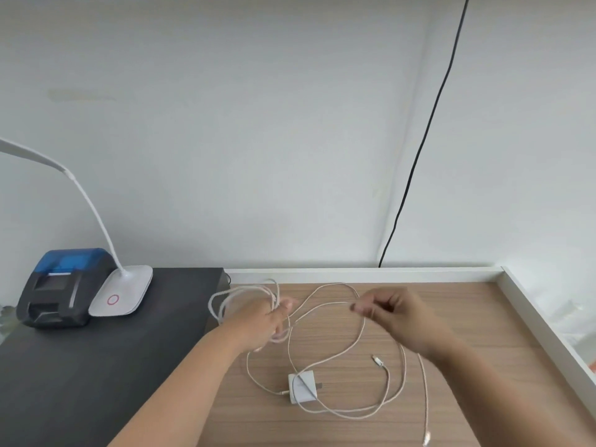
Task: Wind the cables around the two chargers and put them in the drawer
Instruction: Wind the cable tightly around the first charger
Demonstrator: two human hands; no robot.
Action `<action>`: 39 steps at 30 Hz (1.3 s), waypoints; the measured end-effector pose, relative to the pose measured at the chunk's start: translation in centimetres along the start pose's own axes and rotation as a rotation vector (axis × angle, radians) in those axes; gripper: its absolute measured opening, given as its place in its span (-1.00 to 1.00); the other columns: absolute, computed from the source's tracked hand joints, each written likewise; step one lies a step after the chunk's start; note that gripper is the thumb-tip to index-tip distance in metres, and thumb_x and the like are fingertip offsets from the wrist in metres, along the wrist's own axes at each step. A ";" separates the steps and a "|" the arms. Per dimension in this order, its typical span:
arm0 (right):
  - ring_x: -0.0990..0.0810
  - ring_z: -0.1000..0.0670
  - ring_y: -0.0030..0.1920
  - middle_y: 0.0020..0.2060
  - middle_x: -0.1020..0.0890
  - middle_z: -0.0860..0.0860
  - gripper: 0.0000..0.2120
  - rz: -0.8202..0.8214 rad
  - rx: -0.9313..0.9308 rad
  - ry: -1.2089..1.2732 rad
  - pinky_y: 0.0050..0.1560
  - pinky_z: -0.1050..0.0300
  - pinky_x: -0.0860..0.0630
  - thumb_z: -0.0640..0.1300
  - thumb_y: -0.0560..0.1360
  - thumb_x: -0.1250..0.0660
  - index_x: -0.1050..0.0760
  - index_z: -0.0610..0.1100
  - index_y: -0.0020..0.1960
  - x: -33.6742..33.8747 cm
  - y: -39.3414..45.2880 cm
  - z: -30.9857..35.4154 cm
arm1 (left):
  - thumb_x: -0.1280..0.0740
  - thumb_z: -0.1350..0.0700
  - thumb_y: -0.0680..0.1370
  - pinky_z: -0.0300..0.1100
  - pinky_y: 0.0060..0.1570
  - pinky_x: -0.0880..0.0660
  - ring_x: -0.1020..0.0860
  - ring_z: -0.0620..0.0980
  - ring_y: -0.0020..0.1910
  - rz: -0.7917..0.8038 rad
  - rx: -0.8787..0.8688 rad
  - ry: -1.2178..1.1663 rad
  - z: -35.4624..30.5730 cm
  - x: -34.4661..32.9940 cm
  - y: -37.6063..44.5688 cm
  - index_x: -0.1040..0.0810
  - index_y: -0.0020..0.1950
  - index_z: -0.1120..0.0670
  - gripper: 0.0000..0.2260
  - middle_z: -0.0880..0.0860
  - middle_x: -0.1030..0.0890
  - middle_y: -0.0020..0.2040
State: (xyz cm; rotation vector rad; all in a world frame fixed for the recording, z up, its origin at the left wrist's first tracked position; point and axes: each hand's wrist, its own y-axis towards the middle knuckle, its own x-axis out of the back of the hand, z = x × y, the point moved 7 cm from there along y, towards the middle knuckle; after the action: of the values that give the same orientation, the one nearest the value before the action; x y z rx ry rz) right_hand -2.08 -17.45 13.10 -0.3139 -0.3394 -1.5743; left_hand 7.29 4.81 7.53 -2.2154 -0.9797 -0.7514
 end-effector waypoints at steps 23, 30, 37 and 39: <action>-0.67 0.08 0.03 -0.08 -0.73 0.00 -0.91 0.453 -0.100 -0.015 0.05 0.17 -0.58 -0.07 0.51 -0.39 -0.68 -0.01 -0.06 -7.5 -3.0 -0.3 | -0.11 -0.29 0.58 0.11 0.32 -0.34 -0.49 0.13 0.28 -0.531 -0.246 -0.872 -3.2 3.8 -0.3 -0.06 0.41 -0.50 -0.57 0.24 -0.56 0.23; -0.29 0.12 -0.45 -0.52 -0.37 0.14 -0.85 0.057 -0.020 -0.059 -0.37 0.25 -0.29 -0.07 0.51 -0.39 -0.63 -0.05 -0.22 -0.8 1.2 2.0 | 0.05 -0.27 0.61 -0.05 0.11 -0.52 -0.47 -0.01 -0.39 0.288 -0.056 -0.469 -5.0 -4.6 -1.7 -0.50 0.34 0.03 -0.44 0.09 -0.42 -0.42; -0.56 0.21 -0.16 -0.18 -0.61 0.20 -0.85 -0.066 -0.053 -0.171 -0.09 0.30 -0.48 -0.05 0.52 -0.37 -0.60 0.21 -0.14 -2.4 1.1 -0.7 | -0.16 -0.19 0.57 0.03 0.02 -0.43 -0.48 0.04 -0.42 0.386 -0.095 -0.848 -6.2 -4.3 -3.6 -0.36 -0.30 0.15 -0.55 0.01 -0.38 -0.56; -0.50 0.25 0.17 0.10 -0.58 0.23 -0.68 -0.006 -0.045 -0.126 0.21 0.29 -0.37 -0.17 0.57 -0.28 -0.57 0.28 0.06 -3.5 1.0 -0.9 | -0.21 -0.13 0.56 -0.02 -0.01 -0.44 -0.48 0.03 -0.42 0.381 -0.056 -0.900 -5.9 -4.7 -3.8 -0.32 -0.35 0.07 -0.63 0.00 -0.38 -0.58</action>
State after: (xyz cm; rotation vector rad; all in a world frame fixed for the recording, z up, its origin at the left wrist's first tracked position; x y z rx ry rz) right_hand -0.95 -14.63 10.85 -0.4488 -0.4031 -1.5731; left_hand 0.19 0.64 9.27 -2.7083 -0.8530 0.4512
